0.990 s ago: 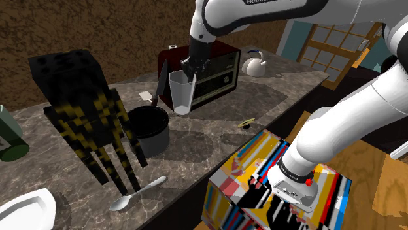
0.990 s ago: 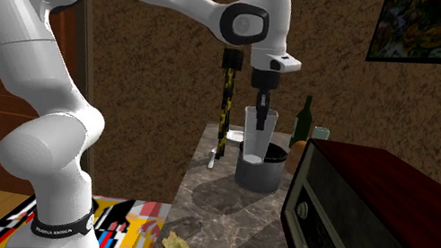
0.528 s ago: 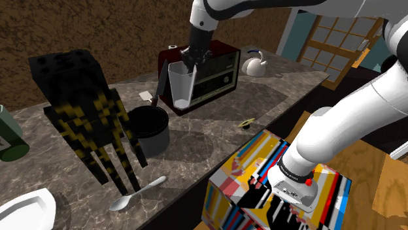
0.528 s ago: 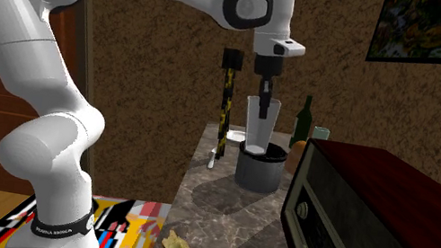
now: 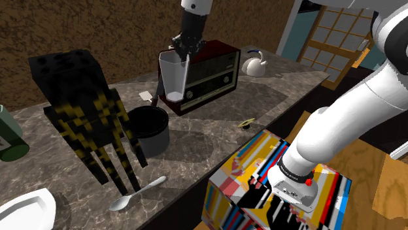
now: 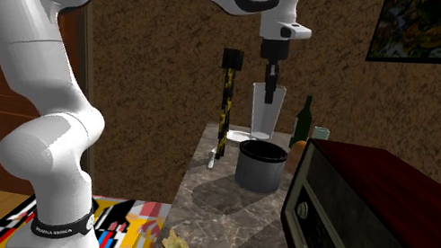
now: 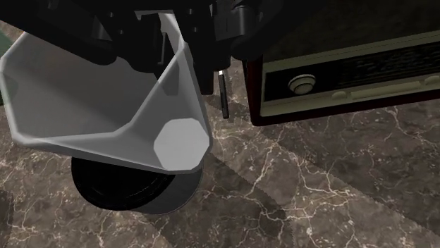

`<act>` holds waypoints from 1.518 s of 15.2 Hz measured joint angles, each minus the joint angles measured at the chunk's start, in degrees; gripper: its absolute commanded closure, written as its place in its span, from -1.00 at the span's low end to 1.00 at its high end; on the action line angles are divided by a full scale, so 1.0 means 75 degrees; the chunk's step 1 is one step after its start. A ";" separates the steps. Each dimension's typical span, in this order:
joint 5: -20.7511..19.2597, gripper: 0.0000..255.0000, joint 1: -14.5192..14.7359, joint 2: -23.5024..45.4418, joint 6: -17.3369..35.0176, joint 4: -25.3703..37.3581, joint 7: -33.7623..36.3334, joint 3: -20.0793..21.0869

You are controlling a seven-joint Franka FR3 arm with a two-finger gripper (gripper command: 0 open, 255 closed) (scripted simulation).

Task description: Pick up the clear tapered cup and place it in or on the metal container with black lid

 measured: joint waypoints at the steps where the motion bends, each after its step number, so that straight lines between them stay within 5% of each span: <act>1: -0.0051 1.00 0.0030 0.0198 -0.0096 0.0304 0.0158 0.0096; 12: -0.1140 1.00 0.0716 0.2897 -0.1224 0.4120 0.1961 0.1078; 23: -0.1024 1.00 0.0666 0.2628 -0.0057 0.2697 0.1902 0.1060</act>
